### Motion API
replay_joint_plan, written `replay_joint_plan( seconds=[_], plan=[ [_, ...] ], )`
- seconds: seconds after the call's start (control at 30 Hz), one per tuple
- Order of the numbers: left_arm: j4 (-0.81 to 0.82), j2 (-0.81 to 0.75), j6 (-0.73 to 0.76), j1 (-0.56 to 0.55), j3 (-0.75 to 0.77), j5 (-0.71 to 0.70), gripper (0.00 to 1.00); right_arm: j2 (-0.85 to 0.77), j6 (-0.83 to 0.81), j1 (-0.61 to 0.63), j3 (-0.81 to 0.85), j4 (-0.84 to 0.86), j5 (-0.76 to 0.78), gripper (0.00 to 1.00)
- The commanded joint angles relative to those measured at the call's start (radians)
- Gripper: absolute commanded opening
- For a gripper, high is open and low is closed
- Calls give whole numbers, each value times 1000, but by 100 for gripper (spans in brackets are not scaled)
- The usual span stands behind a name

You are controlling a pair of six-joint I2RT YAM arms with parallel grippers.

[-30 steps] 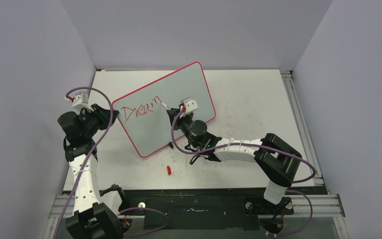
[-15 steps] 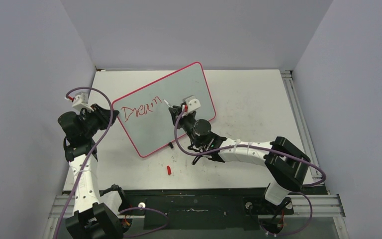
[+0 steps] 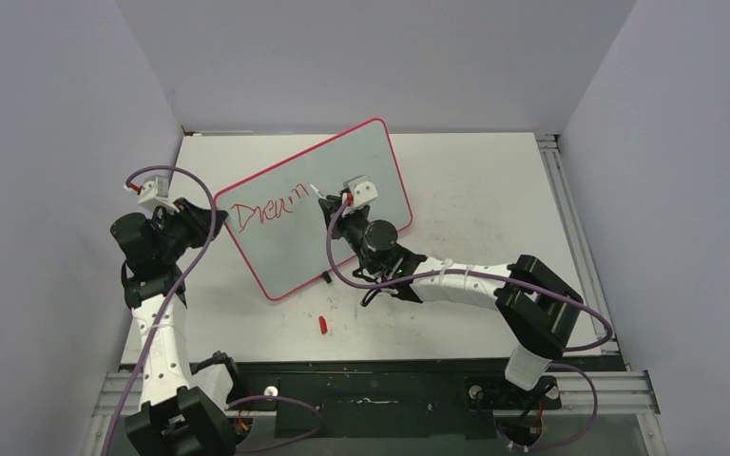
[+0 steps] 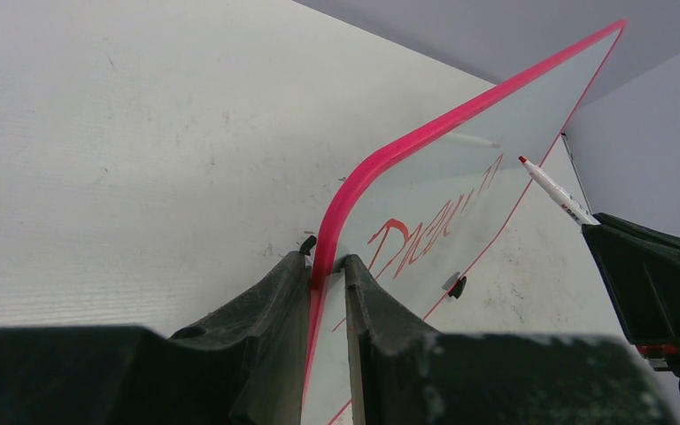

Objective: Write a sentence on the whiteboard

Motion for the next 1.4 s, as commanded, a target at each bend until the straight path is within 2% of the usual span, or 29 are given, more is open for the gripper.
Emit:
replay_joint_plan(
  seconds=[0.0, 0.83, 1.37],
  plan=[
    [-7, 13, 4, -20, 10, 40, 19, 8, -5, -10, 45, 45, -13, 5],
    [-7, 16, 4, -25, 10, 40, 19, 49, 1, -29, 68, 43, -19, 5],
    [-5, 16, 4, -25, 11, 40, 19, 30, 23, -6, -5, 54, -20, 5]
  ],
)
